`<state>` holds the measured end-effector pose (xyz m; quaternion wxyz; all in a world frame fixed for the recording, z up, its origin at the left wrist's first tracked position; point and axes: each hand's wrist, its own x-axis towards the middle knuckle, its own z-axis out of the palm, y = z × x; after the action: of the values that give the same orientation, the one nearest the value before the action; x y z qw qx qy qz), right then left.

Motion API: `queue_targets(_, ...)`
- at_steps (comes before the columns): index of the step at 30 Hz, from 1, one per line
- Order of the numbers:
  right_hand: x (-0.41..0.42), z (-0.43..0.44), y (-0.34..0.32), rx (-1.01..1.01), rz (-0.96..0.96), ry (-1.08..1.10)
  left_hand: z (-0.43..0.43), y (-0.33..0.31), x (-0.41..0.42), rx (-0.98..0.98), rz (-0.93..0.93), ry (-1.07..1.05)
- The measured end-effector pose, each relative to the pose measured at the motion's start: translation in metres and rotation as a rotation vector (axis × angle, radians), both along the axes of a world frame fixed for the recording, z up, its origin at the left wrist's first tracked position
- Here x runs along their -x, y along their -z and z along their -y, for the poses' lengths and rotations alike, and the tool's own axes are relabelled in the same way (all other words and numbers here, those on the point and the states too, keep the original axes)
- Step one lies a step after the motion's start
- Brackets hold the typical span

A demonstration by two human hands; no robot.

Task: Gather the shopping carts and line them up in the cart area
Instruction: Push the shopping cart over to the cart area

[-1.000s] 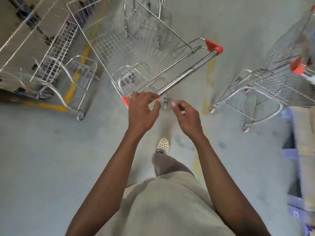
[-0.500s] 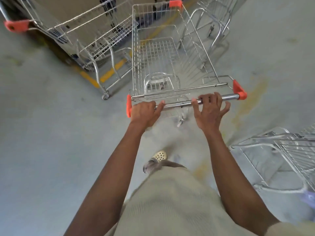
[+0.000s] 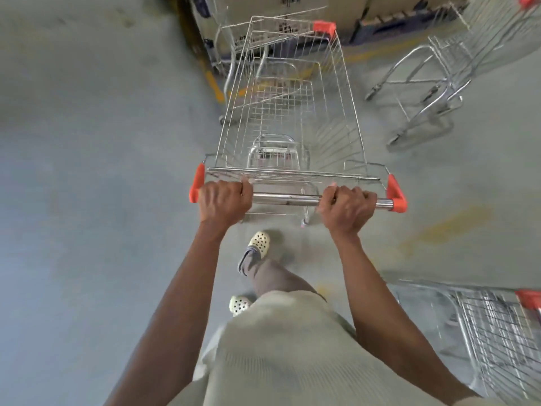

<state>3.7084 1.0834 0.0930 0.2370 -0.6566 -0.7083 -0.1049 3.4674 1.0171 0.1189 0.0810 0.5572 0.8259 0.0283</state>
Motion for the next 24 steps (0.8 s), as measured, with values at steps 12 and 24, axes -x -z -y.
queue_targets(12, 0.003, 0.083, 0.011, -0.035, -0.073, -0.383, 0.169, 0.013, -0.023, -0.293, -0.066, -0.244)
queue_targets(24, 0.066, 0.024, 0.022, -0.062, -0.092, -0.622, 0.168, 0.010, -0.016, -0.244, -0.099, -0.470)
